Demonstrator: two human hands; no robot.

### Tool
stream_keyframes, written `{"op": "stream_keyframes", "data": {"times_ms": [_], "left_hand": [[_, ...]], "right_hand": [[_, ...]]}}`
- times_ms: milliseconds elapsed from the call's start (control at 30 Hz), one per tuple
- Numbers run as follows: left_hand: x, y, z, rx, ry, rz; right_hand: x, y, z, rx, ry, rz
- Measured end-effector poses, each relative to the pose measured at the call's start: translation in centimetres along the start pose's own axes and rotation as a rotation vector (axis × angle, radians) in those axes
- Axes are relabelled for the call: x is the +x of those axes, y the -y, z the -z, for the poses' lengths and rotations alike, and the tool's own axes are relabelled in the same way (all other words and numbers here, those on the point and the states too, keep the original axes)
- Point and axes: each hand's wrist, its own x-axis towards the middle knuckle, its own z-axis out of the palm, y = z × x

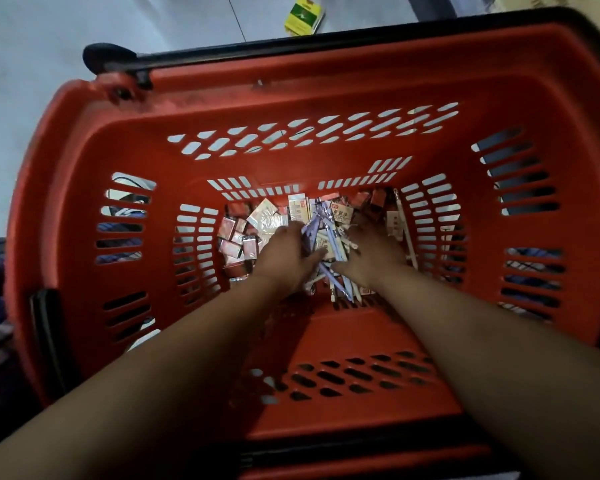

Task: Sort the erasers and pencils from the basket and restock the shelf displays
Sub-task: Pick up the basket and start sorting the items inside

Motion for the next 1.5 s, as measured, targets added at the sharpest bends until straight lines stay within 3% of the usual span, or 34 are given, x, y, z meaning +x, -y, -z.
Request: {"op": "stream_keyframes", "data": {"times_ms": [200,433,767,933,1100,1233,1300,1367,1500], "left_hand": [[0.6,-0.4,-0.1,0.034,0.047,0.018],[0.4,-0.5,0.7,-0.146,0.076,0.015],[0.2,-0.5,3.5,-0.333,-0.023,0.186],[0.1,0.2,4.1,-0.705,0.157,0.263],[0.2,0.5,4.3,-0.849,0.258,0.39],[0.6,0.6,4.1,-0.699,0.185,0.481],[0.5,0.8,4.2,-0.594,0.171,0.435],[0.0,1.0,4.4,-0.465,0.255,0.329],[-0.3,1.8,4.5,0.089,0.539,0.079]], "right_hand": [[0.5,-0.3,-0.2,0.07,0.098,0.057],[0.2,-1.4,0.4,0.646,0.063,-0.115],[-0.1,-0.6,1.6,0.585,0.078,-0.041],[-0.5,-0.3,1.6,0.585,0.046,0.012],[-0.6,-0.5,1.8,0.706,0.104,-0.011],[-0.2,-0.2,1.8,0.651,0.135,-0.029],[-0.2,0.1,1.9,0.646,0.111,-0.039],[-0.3,0.4,2.2,0.657,0.076,-0.032],[-0.6,0.1,3.0,0.666,0.014,-0.049]]}}
